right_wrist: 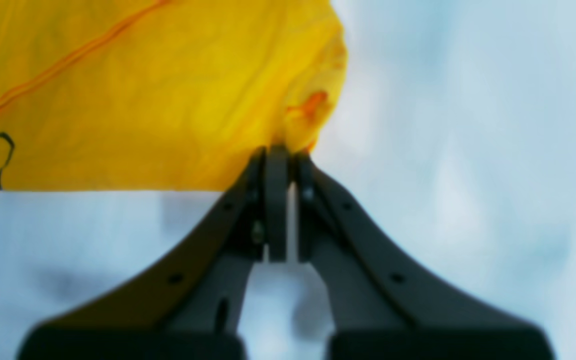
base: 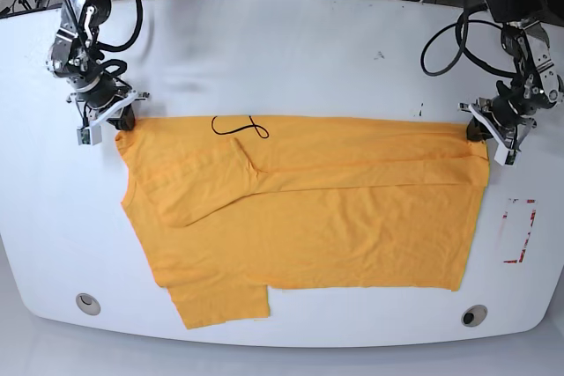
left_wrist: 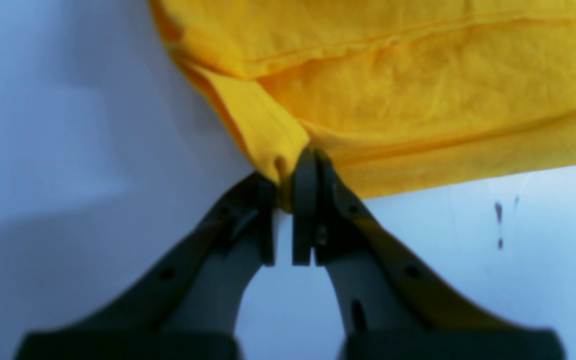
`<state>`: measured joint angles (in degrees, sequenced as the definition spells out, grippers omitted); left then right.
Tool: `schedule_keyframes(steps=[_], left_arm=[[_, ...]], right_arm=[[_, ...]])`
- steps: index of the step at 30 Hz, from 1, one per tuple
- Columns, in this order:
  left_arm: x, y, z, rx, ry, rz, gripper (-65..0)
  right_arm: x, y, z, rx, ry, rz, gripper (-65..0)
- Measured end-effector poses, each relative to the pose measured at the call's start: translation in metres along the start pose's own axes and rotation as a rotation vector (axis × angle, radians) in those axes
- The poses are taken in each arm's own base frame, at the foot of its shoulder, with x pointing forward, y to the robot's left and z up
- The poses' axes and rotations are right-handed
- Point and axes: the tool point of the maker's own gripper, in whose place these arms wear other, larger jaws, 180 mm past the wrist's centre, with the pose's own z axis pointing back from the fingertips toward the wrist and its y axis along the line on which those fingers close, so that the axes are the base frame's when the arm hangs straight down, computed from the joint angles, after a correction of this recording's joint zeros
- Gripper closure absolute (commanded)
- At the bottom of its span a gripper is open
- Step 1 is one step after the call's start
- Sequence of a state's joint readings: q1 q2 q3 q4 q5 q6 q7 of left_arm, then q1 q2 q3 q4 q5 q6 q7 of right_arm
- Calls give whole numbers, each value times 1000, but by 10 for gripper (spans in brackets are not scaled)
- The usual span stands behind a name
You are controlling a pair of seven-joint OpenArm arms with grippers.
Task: Fold the T-shirt properly
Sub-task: 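Drag the orange shirt by its folded edge toward the robot with both grippers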
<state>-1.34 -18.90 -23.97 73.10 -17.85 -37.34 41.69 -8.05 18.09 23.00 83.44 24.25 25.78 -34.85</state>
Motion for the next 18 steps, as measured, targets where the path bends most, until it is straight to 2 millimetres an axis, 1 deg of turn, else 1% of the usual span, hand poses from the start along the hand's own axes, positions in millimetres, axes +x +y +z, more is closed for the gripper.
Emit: schedule_keyframes(steps=[4, 7, 9, 13, 18], left_arm=[[-10, -7, 17, 9, 16, -63, 0], [-27, -6, 25, 24, 63, -73, 0], [-36, -6, 28, 28, 83, -73, 0], [-45, -4, 34, 34, 92, -72, 0], [-57, -2, 43, 38, 108, -80, 0]], right_arm=[[-4, 3, 18, -6, 9, 35, 0], [-10, 0, 28, -20, 18, 43, 0], [-16, -1, 31, -29, 40, 49, 0], [-22, 5, 35, -21, 43, 51, 0], [-37, 13, 41, -10, 64, 51, 0]])
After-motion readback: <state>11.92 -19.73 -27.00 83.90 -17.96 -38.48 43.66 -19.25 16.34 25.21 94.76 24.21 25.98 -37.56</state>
